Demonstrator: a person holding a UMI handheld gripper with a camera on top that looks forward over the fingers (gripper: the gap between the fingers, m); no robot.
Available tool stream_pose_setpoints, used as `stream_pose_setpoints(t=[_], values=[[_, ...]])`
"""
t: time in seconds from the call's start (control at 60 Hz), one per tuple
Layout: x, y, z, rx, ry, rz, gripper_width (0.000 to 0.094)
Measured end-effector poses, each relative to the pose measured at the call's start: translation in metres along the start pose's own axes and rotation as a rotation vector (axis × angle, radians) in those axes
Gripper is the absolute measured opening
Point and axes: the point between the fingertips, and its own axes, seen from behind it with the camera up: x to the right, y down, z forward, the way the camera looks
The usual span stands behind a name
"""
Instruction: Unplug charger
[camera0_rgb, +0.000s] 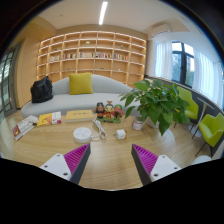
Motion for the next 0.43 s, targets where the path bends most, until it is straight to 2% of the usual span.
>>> stream_pose_setpoints(t=[0.2, 0.433], values=[[-0.018, 0.012, -0.049, 0.010, -0.033, -0.005, 0.0853], [-0.020, 0.017, -0.066, 0.018, -0.027, -0.026, 0.0855]])
